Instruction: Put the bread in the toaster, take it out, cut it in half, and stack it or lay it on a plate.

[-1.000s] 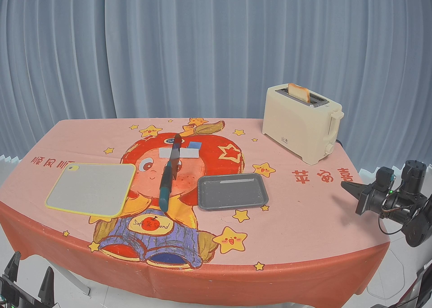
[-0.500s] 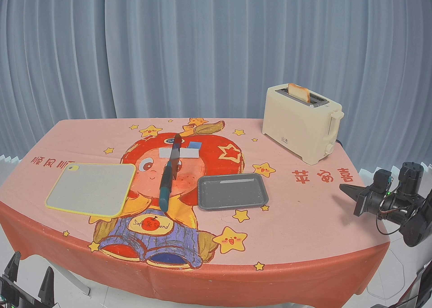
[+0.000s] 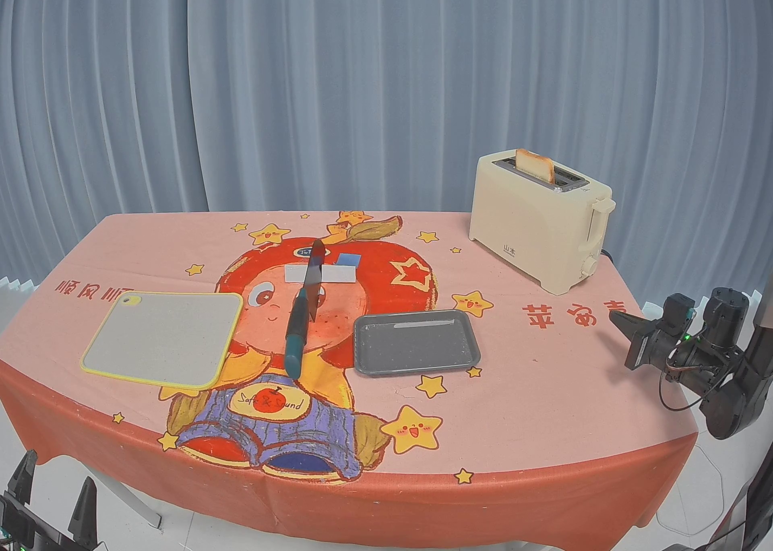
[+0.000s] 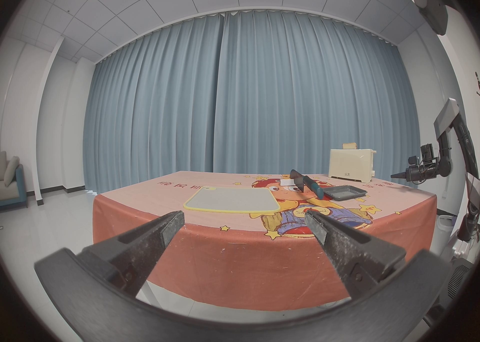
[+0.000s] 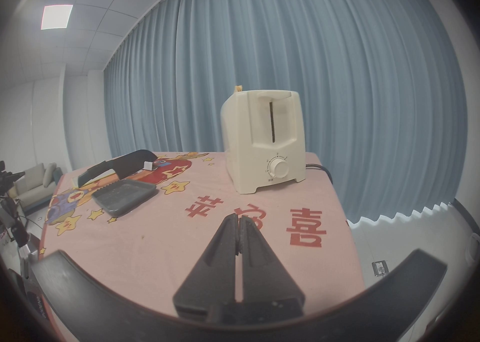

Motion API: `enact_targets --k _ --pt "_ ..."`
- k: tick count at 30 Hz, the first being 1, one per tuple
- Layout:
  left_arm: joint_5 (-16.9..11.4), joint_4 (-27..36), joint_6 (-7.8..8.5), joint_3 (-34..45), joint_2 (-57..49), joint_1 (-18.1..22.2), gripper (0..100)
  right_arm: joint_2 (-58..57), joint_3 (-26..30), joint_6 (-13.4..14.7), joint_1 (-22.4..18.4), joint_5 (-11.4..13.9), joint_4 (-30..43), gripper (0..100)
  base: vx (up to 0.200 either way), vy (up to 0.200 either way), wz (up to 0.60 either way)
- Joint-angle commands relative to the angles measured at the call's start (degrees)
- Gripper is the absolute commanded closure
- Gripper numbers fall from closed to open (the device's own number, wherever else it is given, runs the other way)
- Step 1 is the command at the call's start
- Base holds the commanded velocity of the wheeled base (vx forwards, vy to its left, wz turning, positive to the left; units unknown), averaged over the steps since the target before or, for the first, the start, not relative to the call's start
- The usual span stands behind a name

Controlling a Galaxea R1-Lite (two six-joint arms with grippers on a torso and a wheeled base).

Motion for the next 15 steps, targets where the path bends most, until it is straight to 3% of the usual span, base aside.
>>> enact_targets --k 1,11,15 --pt "0.01 -0.02 -0.06 1.01 0.09 0.01 0 2.88 -1.7 0.15 0.54 -0.65 -0.41 100 0.0 0.0 0.0" --pt "0.01 -0.02 0.03 1.01 0.09 0.01 0 1.74 -4.51 0.06 1.69 -1.79 1.26 100 0.0 0.0 0.0" --pt "0.01 -0.02 -0.06 1.01 0.09 0.01 0 -1.95 -14.09 -0.91 1.34 -1.88 15.77 100 0.0 0.0 0.0"
